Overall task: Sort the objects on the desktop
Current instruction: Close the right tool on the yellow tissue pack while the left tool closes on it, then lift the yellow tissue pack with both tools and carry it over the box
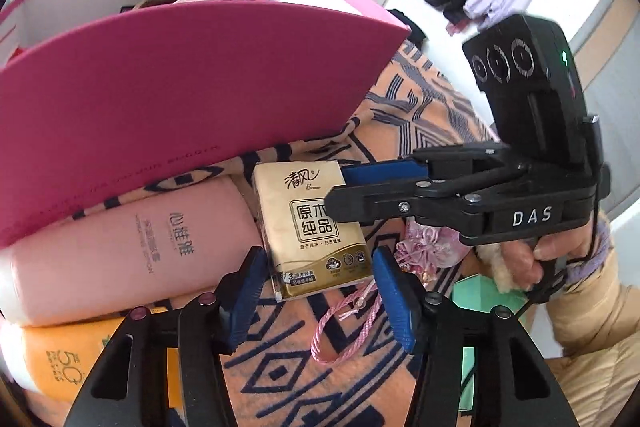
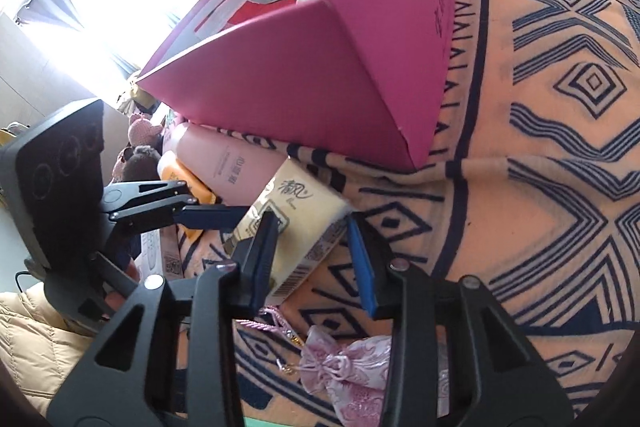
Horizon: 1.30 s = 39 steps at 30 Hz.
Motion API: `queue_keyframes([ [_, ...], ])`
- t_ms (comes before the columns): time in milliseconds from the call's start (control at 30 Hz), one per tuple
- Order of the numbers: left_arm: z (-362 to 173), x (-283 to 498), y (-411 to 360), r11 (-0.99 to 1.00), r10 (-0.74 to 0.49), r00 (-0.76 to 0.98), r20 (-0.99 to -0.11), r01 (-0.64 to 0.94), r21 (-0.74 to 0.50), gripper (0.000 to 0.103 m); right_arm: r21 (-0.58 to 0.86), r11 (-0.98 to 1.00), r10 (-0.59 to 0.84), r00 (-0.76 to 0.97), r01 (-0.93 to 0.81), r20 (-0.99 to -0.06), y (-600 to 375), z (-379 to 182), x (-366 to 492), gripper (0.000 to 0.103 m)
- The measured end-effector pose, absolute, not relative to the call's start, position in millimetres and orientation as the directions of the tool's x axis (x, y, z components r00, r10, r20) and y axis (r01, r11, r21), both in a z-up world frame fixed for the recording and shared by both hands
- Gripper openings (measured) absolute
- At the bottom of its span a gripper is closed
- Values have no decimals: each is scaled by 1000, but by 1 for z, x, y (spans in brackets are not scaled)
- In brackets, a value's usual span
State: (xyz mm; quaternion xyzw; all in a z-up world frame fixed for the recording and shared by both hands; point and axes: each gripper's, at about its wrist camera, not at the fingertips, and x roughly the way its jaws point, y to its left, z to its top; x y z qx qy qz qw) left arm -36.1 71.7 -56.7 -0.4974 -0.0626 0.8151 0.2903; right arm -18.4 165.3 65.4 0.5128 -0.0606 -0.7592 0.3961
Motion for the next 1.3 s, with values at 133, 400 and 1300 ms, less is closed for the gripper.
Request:
queue_keyframes([
  [133, -57, -34, 63, -820, 552, -346, -759, -389, -419, 51, 502, -681, -666, -165, 533, -728, 170, 65, -17, 39],
  [400, -60, -47, 70, -810, 570, -311, -760, -366, -458, 39, 501, -679, -663, -155, 537, -733, 162, 58, -14, 40],
  [1300, 14, -31, 60, -801, 586, -440, -680, -441, -404, 39, 420, -652, -716, -330, 632, -615, 172, 134, 25, 40],
])
